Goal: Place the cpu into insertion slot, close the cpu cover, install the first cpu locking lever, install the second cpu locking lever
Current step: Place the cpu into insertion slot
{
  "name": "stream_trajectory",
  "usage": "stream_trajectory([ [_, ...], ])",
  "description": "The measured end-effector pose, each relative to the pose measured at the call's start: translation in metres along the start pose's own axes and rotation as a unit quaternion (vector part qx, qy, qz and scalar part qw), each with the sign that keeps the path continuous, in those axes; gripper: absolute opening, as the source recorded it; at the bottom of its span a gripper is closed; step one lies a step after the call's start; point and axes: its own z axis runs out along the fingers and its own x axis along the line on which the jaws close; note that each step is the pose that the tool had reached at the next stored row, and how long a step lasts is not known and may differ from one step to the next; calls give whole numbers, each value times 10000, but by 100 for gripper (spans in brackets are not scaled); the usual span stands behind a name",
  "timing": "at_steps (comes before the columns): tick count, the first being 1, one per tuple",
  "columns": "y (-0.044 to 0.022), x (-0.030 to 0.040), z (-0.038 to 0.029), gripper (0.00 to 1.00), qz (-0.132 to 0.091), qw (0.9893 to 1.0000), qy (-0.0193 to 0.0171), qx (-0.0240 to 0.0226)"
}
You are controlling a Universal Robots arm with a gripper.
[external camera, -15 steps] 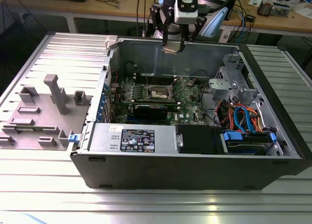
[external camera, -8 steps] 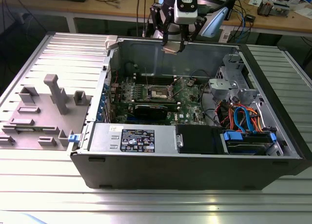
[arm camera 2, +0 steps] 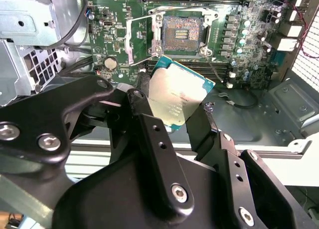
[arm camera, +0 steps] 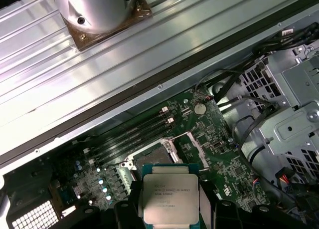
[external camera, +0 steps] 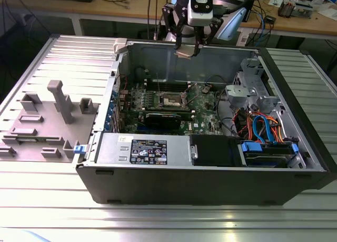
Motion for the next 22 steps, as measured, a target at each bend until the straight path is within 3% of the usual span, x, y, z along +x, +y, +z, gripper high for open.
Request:
stream_trajectory([
  [22,0,0,0,54,111,9999,-10,-2],
])
